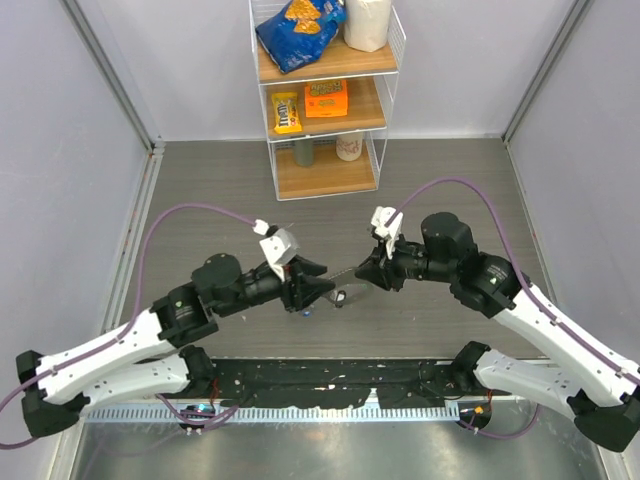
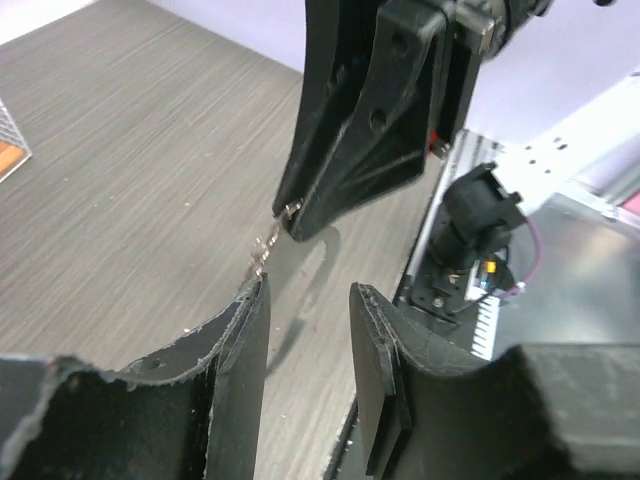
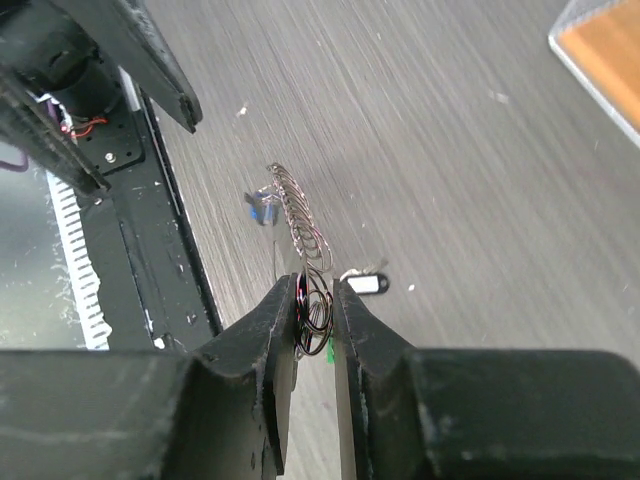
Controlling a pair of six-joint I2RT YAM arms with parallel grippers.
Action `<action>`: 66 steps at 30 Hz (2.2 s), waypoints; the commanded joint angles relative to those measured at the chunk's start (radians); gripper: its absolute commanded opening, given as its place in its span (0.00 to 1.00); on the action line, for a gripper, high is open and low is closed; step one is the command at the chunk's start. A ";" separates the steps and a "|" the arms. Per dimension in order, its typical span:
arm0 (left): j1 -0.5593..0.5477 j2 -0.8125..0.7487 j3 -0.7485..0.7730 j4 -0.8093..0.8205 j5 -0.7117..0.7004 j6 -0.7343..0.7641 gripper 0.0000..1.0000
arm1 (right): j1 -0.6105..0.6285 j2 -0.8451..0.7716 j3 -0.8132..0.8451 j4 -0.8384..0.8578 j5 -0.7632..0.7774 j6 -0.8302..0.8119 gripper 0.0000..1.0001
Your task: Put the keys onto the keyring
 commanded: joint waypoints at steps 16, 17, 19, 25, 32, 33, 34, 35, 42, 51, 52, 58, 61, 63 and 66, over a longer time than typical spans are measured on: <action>0.001 -0.228 -0.090 -0.004 0.265 -0.151 0.46 | 0.253 -0.052 0.119 -0.135 -0.143 -0.952 0.16; 0.001 -0.220 -0.090 0.001 0.274 -0.159 0.46 | 0.259 -0.047 0.126 -0.143 -0.143 -0.992 0.14; 0.003 -0.206 -0.094 0.017 0.299 -0.179 0.46 | 0.273 -0.033 0.136 -0.175 -0.146 -1.044 0.11; 0.003 -0.150 -0.101 0.048 0.345 -0.215 0.46 | 0.325 -0.012 0.150 -0.189 -0.105 -1.127 0.05; 0.003 -0.094 -0.107 0.110 0.412 -0.246 0.46 | 0.411 -0.021 0.210 -0.230 -0.011 -1.189 0.05; 0.001 -0.091 -0.110 0.119 0.422 -0.249 0.46 | 0.419 -0.018 0.213 -0.241 -0.003 -1.192 0.05; 0.003 -0.090 -0.113 0.126 0.426 -0.252 0.46 | 0.432 -0.017 0.224 -0.247 0.007 -1.193 0.06; 0.001 -0.090 -0.113 0.128 0.425 -0.255 0.47 | 0.439 -0.017 0.227 -0.256 0.010 -1.195 0.05; 0.001 -0.094 -0.113 0.136 0.431 -0.261 0.47 | 0.466 -0.015 0.244 -0.272 0.024 -1.192 0.05; 0.003 -0.073 -0.108 0.156 0.439 -0.271 0.48 | 0.480 -0.029 0.221 -0.252 0.017 -1.178 0.05; 0.003 -0.070 -0.107 0.160 0.442 -0.271 0.48 | 0.482 -0.033 0.221 -0.252 0.018 -1.178 0.05; 0.001 -0.048 -0.099 0.198 0.483 -0.286 0.46 | 0.482 -0.038 0.212 -0.246 0.024 -1.176 0.05; 0.003 -0.047 -0.101 0.218 0.498 -0.295 0.40 | 0.482 -0.040 0.208 -0.246 0.035 -1.176 0.05; 0.001 -0.047 -0.102 0.226 0.505 -0.301 0.37 | 0.483 -0.041 0.202 -0.240 0.037 -1.176 0.05; 0.001 -0.051 -0.107 0.240 0.512 -0.312 0.29 | 0.483 -0.050 0.189 -0.233 0.044 -1.176 0.05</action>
